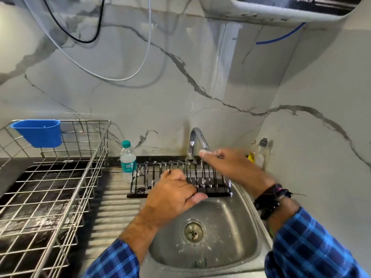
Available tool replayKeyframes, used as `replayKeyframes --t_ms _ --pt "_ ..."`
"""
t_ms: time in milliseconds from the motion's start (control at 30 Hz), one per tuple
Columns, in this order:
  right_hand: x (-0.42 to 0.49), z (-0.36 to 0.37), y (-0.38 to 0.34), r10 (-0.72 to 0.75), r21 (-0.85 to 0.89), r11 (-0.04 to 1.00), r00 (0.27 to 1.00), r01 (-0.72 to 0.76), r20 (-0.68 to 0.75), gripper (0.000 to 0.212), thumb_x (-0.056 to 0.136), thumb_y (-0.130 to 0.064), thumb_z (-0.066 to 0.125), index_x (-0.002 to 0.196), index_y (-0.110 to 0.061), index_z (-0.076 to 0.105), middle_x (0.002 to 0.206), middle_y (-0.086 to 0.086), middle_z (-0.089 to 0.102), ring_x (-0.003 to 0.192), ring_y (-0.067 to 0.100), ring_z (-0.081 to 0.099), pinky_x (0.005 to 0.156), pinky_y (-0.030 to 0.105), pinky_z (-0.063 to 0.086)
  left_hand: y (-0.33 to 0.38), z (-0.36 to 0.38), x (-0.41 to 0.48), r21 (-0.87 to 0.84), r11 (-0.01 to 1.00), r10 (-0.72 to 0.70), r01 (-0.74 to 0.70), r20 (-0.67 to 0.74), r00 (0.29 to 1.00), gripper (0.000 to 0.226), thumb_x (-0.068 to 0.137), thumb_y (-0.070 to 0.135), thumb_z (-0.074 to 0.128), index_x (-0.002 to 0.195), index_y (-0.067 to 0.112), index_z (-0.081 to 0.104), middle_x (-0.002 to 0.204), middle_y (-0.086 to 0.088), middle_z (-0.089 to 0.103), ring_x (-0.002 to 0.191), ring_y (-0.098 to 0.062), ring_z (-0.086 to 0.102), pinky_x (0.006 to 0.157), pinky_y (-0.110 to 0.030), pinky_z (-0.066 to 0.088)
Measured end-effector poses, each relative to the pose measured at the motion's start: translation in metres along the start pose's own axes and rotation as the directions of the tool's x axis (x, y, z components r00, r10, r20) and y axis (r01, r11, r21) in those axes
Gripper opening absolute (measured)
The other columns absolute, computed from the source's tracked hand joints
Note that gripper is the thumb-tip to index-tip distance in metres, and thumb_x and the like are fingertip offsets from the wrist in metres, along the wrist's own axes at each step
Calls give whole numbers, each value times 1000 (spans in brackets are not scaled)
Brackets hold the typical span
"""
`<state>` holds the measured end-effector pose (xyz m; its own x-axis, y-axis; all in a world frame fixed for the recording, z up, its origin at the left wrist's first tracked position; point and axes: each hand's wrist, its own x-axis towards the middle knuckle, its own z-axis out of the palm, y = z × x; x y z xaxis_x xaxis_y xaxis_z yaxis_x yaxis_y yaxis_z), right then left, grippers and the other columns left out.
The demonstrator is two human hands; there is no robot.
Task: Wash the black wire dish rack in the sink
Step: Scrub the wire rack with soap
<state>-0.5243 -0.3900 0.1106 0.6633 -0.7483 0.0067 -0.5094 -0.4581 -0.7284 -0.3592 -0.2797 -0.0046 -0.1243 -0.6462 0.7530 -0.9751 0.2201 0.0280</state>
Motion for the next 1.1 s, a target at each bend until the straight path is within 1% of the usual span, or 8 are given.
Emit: replayKeyframes --t_ms 267,367,467,533,633,767,900,1100 --pt "-1 2 28 148 143 980 987 -139 -56 21 86 -42 72 92 -22 71 94 -8 72 86 8 65 66 22 49 17 -3 -7 53 999 -4 -1 78 997 41 97 60 49 87 29 74 81 13 71 92 -9 56 85 -39 50" --pt "1 -2 38 150 132 983 975 -129 -166 16 81 -31 75 80 -15 74 83 -7 74 82 10 68 68 20 51 17 -12 -15 -3 951 -308 309 -55 950 41 99 55 46 120 27 68 124 5 66 120 -14 55 106 -47 41" --pt "1 -11 48 162 178 976 968 -128 -193 32 85 -20 69 69 5 59 64 15 52 60 19 48 47 17 46 2 -29 -27 -379 330 -904 864 137 405 52 102 56 41 141 23 49 139 1 51 134 -19 45 113 -46 36" --pt "3 -14 54 188 243 961 957 -132 -223 35 91 -15 62 59 -7 49 54 15 40 49 16 40 39 21 36 -13 -29 -35 -404 -332 -741 852 671 30 65 99 66 30 145 22 44 138 -2 52 133 -32 50 111 -49 39" --pt "7 -10 58 178 178 974 955 -137 -238 34 93 -18 61 59 -15 54 58 2 45 40 8 38 40 21 36 -16 -15 -43 -288 -723 -401 628 915 -41 63 99 61 42 136 12 53 113 -15 65 91 -30 68 81 -42 57" --pt "8 -4 61 170 197 972 961 -127 -216 37 95 -18 58 60 -17 47 50 -8 31 43 9 29 42 21 28 -16 -4 -39 -373 -733 -499 569 863 -78 38 94 29 67 128 17 55 69 -3 56 37 -7 42 31 -19 35" --pt "7 -13 62 168 194 973 958 -125 -230 13 99 -19 59 97 -13 70 87 -2 70 71 11 67 64 24 57 -16 -17 -14 -425 -583 -632 692 773 -59 17 95 27 66 90 13 57 64 0 45 45 -9 30 34 -18 25" --pt "5 -26 64 331 576 801 922 -164 -199 19 97 6 55 107 -4 68 110 8 67 98 25 69 83 42 62 -11 -31 10 -545 -374 -765 751 638 82 11 99 25 60 90 17 58 73 -1 47 51 -14 33 38 -22 26"
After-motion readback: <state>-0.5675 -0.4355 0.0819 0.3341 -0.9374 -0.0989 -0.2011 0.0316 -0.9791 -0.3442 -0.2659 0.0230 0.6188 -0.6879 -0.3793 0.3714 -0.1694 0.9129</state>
